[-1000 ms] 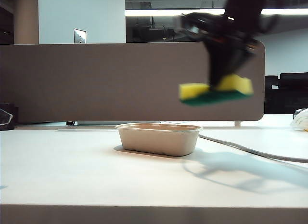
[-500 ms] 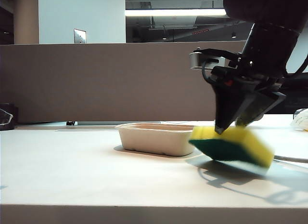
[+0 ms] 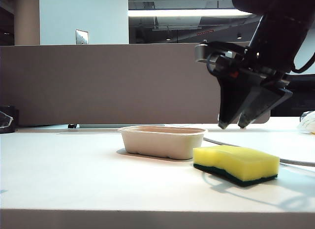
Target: Take out the cleaning sponge from the paper lunch box and place it on the table.
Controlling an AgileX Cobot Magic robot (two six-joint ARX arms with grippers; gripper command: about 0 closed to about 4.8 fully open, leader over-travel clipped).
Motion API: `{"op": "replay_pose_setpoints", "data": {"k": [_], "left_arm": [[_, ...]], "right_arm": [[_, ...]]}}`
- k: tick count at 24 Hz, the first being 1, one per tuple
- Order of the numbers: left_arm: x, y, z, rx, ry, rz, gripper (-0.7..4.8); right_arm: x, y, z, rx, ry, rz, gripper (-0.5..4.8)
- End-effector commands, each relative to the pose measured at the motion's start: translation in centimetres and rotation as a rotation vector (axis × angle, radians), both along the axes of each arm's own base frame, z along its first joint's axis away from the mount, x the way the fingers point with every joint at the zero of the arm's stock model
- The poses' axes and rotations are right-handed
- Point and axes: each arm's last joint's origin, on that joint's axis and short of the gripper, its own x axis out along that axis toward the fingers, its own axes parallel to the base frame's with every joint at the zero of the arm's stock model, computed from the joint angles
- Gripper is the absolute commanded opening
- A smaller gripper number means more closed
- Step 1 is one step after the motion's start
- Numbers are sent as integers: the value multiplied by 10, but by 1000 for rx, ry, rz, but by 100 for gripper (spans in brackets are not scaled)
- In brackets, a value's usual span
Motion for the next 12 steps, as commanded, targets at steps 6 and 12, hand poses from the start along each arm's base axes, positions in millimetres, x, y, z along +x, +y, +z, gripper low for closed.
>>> {"op": "replay_pose_setpoints", "data": {"k": [6, 12], "left_arm": [[2, 2, 1, -8, -9, 19, -5], [9, 21, 4, -26, -30, 189, -5]], "right_arm": [[-28, -16, 46, 97, -102, -47, -9], [-67, -39, 95, 260, -296, -92, -9]]}}
